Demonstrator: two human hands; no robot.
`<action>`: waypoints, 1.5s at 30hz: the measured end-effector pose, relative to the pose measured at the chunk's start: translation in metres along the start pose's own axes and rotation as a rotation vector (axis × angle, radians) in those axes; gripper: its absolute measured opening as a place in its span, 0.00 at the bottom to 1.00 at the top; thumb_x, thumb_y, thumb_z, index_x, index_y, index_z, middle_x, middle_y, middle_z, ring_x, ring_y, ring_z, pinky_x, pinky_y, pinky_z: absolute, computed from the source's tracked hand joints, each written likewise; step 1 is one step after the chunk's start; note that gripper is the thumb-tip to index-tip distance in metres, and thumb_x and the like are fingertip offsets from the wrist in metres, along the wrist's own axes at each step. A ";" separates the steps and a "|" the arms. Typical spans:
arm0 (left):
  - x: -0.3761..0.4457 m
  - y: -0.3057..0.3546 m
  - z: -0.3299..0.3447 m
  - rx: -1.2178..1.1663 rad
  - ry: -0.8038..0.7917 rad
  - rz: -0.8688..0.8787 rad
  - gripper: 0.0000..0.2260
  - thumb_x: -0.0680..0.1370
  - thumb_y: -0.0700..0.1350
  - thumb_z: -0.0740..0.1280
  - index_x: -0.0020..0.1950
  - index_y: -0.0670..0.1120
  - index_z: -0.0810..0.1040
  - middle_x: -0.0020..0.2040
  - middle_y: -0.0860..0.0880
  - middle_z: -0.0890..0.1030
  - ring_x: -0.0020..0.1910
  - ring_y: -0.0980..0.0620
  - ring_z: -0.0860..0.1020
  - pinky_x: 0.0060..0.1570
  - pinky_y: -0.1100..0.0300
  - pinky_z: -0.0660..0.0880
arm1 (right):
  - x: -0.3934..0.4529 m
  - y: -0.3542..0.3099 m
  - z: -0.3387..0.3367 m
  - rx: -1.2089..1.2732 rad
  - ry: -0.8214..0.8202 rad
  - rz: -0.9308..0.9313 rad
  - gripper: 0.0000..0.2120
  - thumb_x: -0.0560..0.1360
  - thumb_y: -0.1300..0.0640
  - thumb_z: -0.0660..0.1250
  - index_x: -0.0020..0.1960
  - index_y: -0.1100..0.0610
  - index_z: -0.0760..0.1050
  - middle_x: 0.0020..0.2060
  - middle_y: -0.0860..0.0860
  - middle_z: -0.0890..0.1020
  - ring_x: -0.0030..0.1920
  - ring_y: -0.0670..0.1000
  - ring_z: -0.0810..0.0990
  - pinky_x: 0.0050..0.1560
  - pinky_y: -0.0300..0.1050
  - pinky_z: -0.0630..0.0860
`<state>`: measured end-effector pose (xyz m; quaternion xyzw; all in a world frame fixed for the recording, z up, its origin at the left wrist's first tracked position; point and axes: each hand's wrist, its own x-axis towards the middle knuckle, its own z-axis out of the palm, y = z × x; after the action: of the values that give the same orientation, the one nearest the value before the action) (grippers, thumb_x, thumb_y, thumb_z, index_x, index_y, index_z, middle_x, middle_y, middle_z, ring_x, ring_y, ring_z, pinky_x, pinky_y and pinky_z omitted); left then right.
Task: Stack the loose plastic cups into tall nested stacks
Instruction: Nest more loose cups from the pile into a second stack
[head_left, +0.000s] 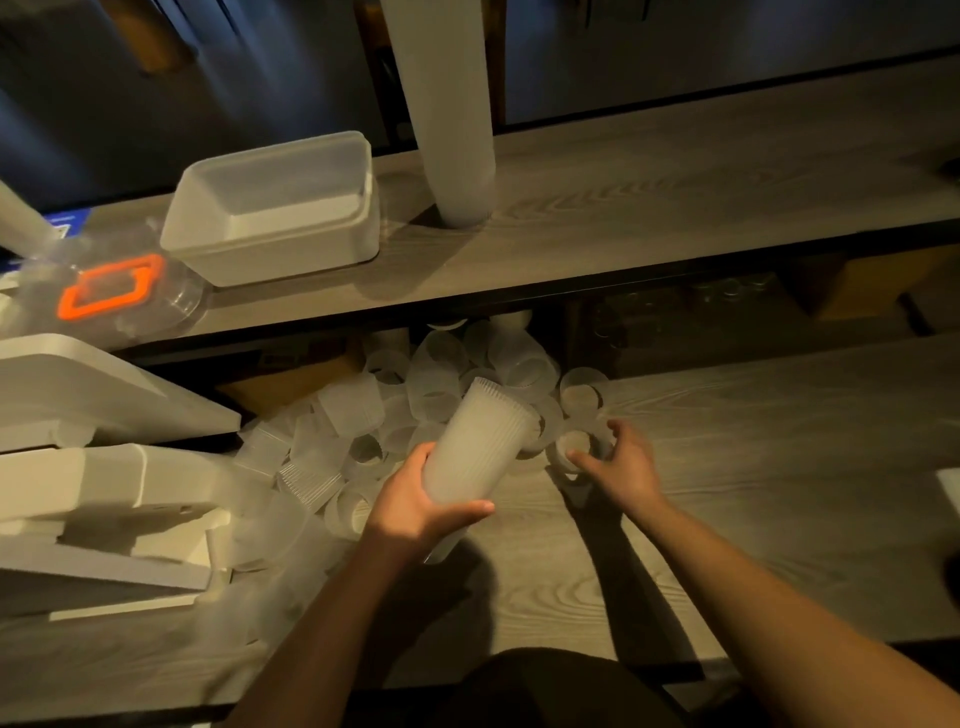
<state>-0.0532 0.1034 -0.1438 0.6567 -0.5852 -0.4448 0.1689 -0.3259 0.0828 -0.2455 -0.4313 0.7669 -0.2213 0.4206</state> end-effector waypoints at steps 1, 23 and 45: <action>0.000 0.000 0.001 -0.017 0.001 -0.004 0.43 0.55 0.65 0.80 0.65 0.58 0.66 0.56 0.57 0.74 0.52 0.55 0.76 0.46 0.55 0.79 | 0.005 0.004 0.002 -0.032 -0.015 -0.005 0.44 0.67 0.42 0.78 0.76 0.53 0.62 0.71 0.54 0.70 0.71 0.56 0.69 0.68 0.59 0.73; 0.000 -0.006 -0.004 0.076 -0.005 0.024 0.40 0.59 0.63 0.81 0.65 0.60 0.64 0.55 0.61 0.72 0.53 0.59 0.74 0.50 0.55 0.77 | -0.028 -0.009 -0.014 0.359 -0.026 -0.050 0.24 0.78 0.54 0.69 0.72 0.52 0.68 0.65 0.52 0.74 0.61 0.50 0.75 0.53 0.40 0.74; -0.024 0.002 -0.011 0.232 -0.043 0.210 0.38 0.59 0.66 0.77 0.65 0.64 0.64 0.58 0.65 0.72 0.56 0.60 0.75 0.53 0.53 0.79 | -0.078 -0.098 -0.056 0.411 -0.218 -0.430 0.25 0.74 0.41 0.62 0.69 0.44 0.72 0.62 0.42 0.76 0.58 0.36 0.74 0.55 0.37 0.71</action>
<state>-0.0440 0.1219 -0.1275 0.5973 -0.7016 -0.3682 0.1245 -0.3048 0.0963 -0.1107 -0.5108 0.5478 -0.4078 0.5222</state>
